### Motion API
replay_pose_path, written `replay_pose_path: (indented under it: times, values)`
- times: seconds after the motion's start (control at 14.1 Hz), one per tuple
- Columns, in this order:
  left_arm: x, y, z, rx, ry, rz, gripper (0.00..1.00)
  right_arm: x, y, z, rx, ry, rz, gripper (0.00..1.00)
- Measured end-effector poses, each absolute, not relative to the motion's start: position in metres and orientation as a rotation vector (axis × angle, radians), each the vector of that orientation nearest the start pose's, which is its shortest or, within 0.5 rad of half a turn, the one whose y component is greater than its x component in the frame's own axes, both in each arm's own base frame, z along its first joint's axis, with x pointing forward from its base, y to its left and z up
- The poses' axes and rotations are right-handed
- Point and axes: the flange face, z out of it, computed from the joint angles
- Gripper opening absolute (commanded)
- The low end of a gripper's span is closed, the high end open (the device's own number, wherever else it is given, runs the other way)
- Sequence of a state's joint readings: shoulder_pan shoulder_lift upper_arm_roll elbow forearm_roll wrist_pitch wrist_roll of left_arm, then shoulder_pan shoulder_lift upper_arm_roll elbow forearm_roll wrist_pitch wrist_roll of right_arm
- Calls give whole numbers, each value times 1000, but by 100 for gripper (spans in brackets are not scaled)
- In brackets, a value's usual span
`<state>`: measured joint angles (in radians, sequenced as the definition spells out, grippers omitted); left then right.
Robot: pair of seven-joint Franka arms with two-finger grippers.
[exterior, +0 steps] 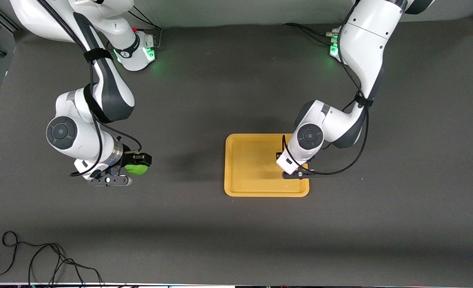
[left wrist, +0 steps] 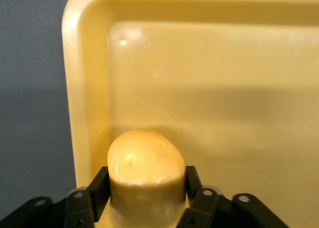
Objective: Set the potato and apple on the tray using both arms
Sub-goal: 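Lower the potato onto the tray and open the left gripper, then carry the apple onto the tray beside the potato with the right gripper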
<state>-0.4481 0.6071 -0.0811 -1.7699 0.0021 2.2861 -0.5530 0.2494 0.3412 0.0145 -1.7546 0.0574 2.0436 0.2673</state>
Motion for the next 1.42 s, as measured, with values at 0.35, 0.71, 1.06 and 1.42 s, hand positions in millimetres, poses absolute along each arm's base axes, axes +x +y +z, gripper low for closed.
replay_pose_path:
  times: [0.35,0.71,1.06,1.42]
  values:
    - [576,-319,253,-3123,-66,144,100,606,244,390,-3071,127,53,39]
    - [590,-219,413,-3126,26,138,100,586,382,362,-3027,206,79,39]
    - [577,-124,517,-3148,21,39,100,578,491,285,-2974,257,2,39]
    - [557,-27,569,-3148,83,2,100,557,533,191,-2949,293,-38,39]
